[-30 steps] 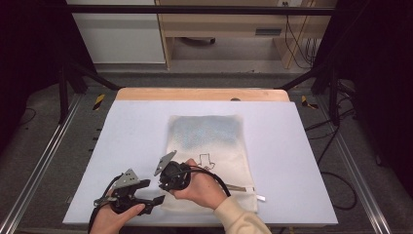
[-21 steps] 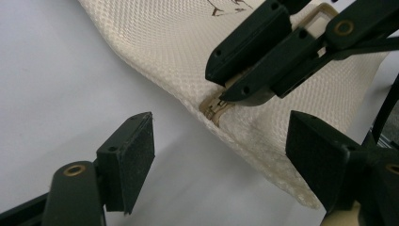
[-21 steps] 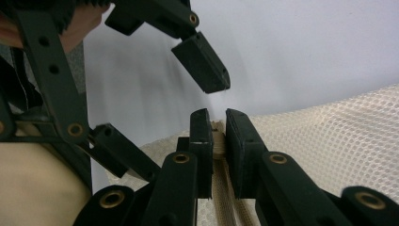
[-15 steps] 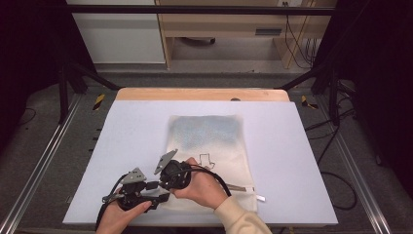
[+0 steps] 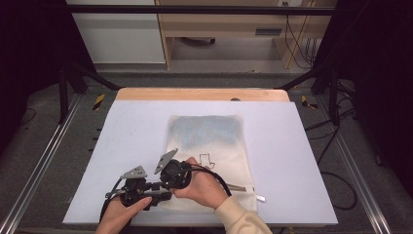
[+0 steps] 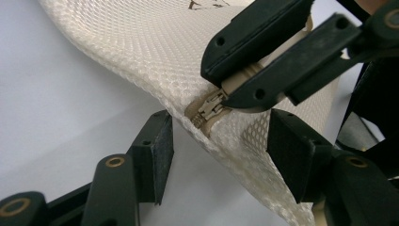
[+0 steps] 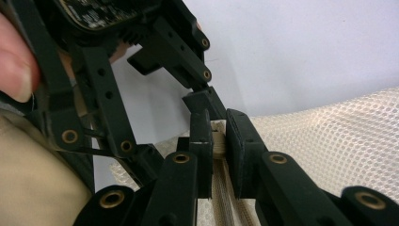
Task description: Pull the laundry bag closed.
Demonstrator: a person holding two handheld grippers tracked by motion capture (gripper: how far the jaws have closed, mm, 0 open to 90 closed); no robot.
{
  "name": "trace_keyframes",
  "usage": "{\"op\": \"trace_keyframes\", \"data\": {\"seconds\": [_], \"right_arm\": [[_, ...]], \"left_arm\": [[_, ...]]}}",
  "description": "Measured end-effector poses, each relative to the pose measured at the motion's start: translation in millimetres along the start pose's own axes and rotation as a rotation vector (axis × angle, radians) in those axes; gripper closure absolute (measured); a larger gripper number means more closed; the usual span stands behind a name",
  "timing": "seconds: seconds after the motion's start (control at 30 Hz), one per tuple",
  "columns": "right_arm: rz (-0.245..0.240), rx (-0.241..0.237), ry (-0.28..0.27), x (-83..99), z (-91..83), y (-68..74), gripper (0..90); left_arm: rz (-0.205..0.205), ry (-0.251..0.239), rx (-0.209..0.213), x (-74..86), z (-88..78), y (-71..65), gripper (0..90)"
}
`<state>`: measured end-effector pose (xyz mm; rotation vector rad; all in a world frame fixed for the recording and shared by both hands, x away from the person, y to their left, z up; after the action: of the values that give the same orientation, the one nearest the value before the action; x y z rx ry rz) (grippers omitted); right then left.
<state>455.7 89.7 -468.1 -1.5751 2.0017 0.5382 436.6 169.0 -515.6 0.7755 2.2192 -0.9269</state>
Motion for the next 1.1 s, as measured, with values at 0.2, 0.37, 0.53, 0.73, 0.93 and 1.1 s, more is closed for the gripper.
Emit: {"op": "trace_keyframes", "data": {"seconds": [0.2,0.37,0.53,0.73,0.93,1.1], "right_arm": [[0.0,0.003,0.006,0.0,-1.1,0.0,81.8],[-0.008,0.0,0.004,-0.2,-0.4,0.4,81.8],[-0.005,-0.001,0.001,-0.4,-0.7,0.3,81.8],[-0.007,0.001,0.009,0.1,-0.7,0.3,81.8],[-0.007,0.0,0.003,0.0,-1.5,0.0,81.8],[-0.006,0.0,0.005,0.0,-0.7,0.7,81.8]], "left_arm": [[0.0,-0.007,0.057,-2.3,7.7,-2.0,42.0],[0.012,0.004,0.062,-1.5,13.4,-2.0,41.9],[0.008,0.005,0.068,-1.9,14.2,0.9,44.9],[0.018,0.012,0.072,-1.7,14.6,1.6,51.2],[0.017,0.01,0.065,-1.3,15.2,3.4,60.5],[0.019,0.018,0.066,-0.6,16.2,5.1,64.4]]}}
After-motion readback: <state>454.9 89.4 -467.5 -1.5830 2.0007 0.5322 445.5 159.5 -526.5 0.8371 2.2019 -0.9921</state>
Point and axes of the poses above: each handheld gripper's, and its own axes: z roughly forward along the jaws, x roughly out of its underside, y roughly to its left, the point moved 7 cm from there along z, roughly forward along the jaws, and after that the axes turned 1 degree about -z, right-handed, at the moved point
